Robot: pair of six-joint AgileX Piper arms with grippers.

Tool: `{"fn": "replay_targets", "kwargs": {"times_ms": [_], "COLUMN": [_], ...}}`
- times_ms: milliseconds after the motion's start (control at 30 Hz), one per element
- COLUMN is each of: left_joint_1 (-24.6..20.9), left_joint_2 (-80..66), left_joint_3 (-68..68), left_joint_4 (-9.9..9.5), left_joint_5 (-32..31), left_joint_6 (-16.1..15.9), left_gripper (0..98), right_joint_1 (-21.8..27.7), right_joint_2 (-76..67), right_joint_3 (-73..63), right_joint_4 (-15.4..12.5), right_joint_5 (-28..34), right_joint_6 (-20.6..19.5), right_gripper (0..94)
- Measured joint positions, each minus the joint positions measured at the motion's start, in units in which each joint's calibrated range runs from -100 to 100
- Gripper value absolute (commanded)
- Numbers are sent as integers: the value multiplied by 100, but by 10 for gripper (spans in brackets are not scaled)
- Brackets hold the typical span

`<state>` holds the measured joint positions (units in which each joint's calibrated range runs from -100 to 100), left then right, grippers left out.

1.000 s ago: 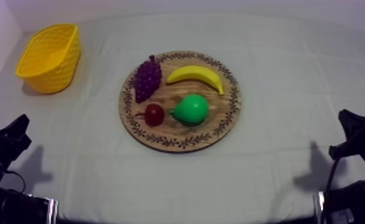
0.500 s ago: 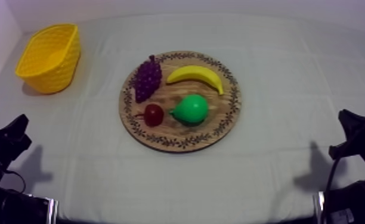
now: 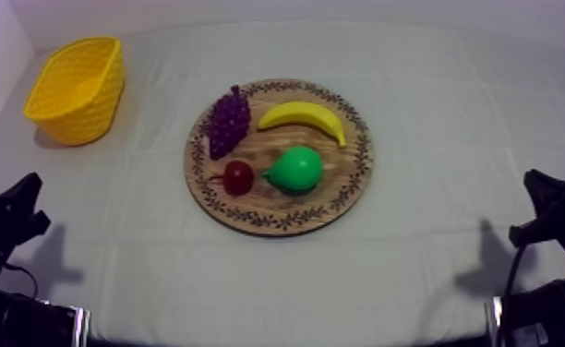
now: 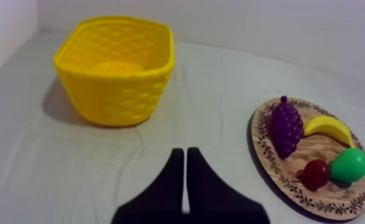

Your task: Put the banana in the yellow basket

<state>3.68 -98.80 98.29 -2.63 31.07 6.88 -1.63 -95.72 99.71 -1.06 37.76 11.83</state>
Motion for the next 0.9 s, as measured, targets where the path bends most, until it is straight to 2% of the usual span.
{"fn": "replay_targets", "kwargs": {"times_ms": [167,333,533,700,900], "left_joint_1": [47,156,466,763,1294], "left_joint_2": [519,1555,2936,4062,5386], "left_joint_3": [-745,-2019,-3869,-5214,-6647], "left_joint_4": [-5,7,-26,-30,-229], "left_joint_5": [189,786,1559,1834,2041], "left_joint_6": [-200,-535,-838,-987,-1027], "left_gripper": [0,0,0,0,0], "right_joint_1": [0,0,0,0,0], "right_joint_2": [0,0,0,0,0], "right_joint_3": [0,0,0,0,0], "right_joint_4": [0,0,0,0,0], "right_joint_5": [0,0,0,0,0], "right_joint_6": [0,0,0,0,0], "right_gripper": [6,6,6,6,6]}}
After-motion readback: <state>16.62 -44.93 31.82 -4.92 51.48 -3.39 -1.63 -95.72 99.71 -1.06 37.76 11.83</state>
